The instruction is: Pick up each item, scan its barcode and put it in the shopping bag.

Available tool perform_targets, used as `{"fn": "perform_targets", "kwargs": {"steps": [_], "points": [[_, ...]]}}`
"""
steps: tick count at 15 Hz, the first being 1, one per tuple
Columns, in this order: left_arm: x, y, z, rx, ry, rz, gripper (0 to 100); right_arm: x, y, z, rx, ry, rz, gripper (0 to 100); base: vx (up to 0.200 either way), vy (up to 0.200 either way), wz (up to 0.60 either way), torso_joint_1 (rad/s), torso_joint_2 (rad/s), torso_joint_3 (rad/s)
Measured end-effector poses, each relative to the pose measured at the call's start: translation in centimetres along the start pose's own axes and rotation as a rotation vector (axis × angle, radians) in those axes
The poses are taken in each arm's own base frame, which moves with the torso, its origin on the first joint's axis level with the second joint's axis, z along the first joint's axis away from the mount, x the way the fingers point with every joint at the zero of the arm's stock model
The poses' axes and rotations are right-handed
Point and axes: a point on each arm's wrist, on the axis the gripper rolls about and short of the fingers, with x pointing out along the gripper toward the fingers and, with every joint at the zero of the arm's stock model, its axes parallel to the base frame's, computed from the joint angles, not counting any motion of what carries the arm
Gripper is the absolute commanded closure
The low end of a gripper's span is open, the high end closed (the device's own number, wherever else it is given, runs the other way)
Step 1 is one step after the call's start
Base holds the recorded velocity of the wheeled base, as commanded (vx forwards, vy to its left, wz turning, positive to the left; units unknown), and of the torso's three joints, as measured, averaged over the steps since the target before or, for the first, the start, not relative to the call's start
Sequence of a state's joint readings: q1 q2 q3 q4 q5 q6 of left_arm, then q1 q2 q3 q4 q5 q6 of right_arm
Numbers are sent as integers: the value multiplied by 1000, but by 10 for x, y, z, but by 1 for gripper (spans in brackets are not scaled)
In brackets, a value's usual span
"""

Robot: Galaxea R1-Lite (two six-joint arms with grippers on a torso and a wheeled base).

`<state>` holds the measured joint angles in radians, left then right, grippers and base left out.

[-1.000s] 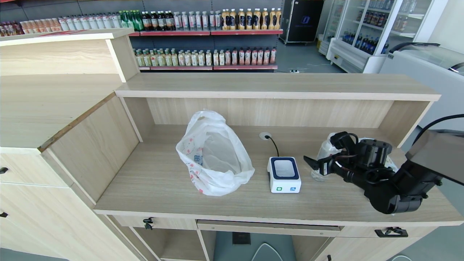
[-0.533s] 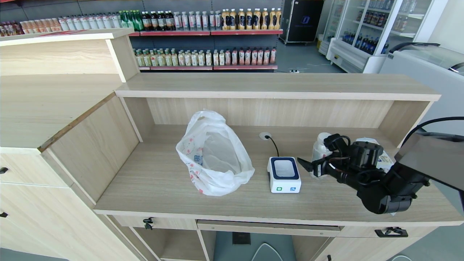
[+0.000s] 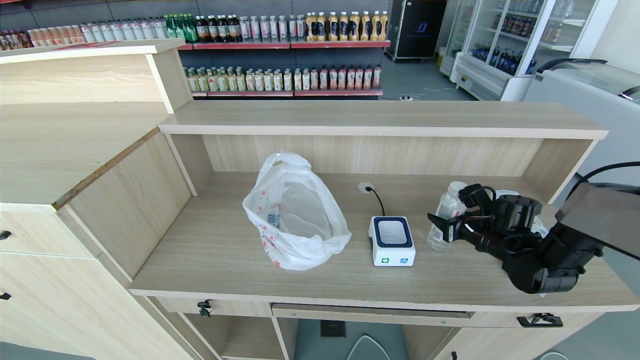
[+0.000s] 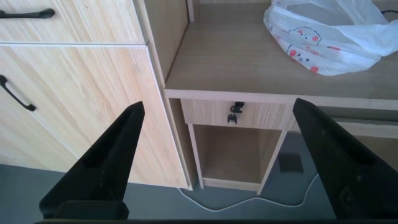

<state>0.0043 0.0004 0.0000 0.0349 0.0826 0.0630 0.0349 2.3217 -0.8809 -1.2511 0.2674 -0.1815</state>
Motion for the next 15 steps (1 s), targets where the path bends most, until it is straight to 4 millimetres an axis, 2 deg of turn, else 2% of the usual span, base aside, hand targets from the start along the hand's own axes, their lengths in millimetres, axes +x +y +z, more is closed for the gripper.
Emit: {"fn": "perform_targets", "kwargs": {"steps": [5, 8, 11, 13, 15], "points": [[0, 0, 0, 0, 0, 0, 0, -4, -5, 4, 8, 2, -14, 100, 0, 0, 0, 0, 0, 0], [0, 0, 0, 0, 0, 0, 0, -15, -5, 25, 52, 10, -10, 100, 0, 0, 0, 0, 0, 0], [0, 0, 0, 0, 0, 0, 0, -48, -4, 79, 173, 39, 9, 100, 0, 0, 0, 0, 0, 0], [0, 0, 0, 0, 0, 0, 0, -85, 0, 125, 266, 76, 45, 100, 0, 0, 0, 0, 0, 0], [0, 0, 0, 0, 0, 0, 0, -127, 6, 163, 350, 148, 90, 100, 0, 0, 0, 0, 0, 0]]}}
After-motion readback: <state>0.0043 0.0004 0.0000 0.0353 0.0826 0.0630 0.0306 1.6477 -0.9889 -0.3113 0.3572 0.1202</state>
